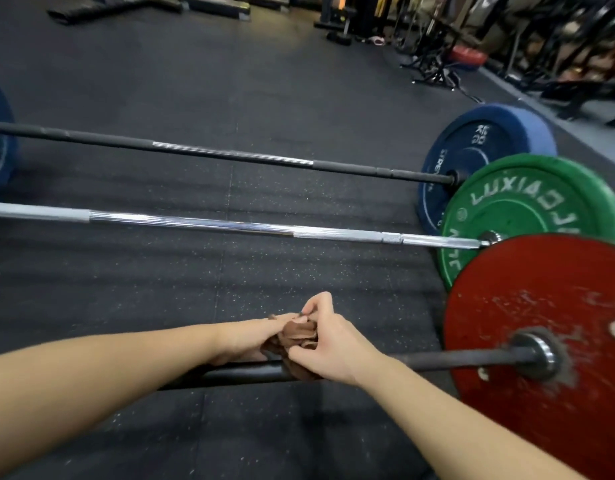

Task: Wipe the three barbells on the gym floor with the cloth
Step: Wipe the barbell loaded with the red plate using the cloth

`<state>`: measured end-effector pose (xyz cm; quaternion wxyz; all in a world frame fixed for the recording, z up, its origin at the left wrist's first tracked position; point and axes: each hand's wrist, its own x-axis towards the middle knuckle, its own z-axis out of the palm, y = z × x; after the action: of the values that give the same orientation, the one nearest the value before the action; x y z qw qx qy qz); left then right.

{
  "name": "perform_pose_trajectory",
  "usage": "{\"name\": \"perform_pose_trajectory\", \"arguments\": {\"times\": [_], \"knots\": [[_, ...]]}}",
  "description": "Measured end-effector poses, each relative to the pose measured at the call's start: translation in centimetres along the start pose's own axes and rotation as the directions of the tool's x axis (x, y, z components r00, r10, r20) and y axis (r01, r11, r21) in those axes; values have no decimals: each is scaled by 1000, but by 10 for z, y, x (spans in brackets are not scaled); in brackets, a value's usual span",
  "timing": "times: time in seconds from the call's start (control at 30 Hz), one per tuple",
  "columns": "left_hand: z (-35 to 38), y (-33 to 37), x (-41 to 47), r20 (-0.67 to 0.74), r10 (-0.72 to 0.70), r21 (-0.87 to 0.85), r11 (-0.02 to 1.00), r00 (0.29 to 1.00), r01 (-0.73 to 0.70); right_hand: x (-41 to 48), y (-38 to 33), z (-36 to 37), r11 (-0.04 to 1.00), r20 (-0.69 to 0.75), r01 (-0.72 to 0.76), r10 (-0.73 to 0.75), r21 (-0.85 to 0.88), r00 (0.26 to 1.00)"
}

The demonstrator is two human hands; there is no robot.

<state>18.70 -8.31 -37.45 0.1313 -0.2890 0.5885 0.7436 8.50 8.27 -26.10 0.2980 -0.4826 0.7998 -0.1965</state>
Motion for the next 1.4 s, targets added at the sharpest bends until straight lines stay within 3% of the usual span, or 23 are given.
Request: {"name": "perform_pose_trajectory", "arguments": {"times": [0.13, 0.27, 0.43, 0.57, 0.7, 0.8, 0.9, 1.0, 1.27, 1.4], "knots": [[13, 9, 9, 1, 45, -46, 998, 999, -45, -15, 7, 11, 969, -95, -60, 85, 241, 992], [24, 18, -3, 83, 127, -53, 991, 988, -123, -18, 16, 13, 956, -93, -57, 87, 288, 992], [33, 33, -23, 115, 196, 105, 972, 974, -208, -30, 31, 13, 996, -176, 56, -43, 71, 984], [38, 45, -38, 159, 161, 151, 971, 974, -185, -46, 63, 23, 973, -364, 134, -196, -187, 910], [45, 55, -45, 146, 169, 200, 960, 975, -196, -43, 94, 23, 948, -605, 32, -228, -317, 763], [49, 59, -50, 109, 211, 316, 919, 971, -235, -34, 100, 34, 884, -694, -172, -207, -434, 689], [50, 55, -57, 63, 234, 286, 927, 970, -242, -26, 96, 49, 853, -766, -310, -151, -420, 625], [46, 47, -59, 1, 244, 233, 943, 970, -237, -22, 99, 53, 868, -792, -292, -168, -401, 587], [19, 44, -74, -66, 209, 327, 928, 976, -176, -18, 106, 55, 878, -845, -262, -243, -401, 477], [29, 47, -67, -50, 173, 416, 899, 984, -137, -22, 107, 53, 872, -817, -240, -259, -427, 515]]}}
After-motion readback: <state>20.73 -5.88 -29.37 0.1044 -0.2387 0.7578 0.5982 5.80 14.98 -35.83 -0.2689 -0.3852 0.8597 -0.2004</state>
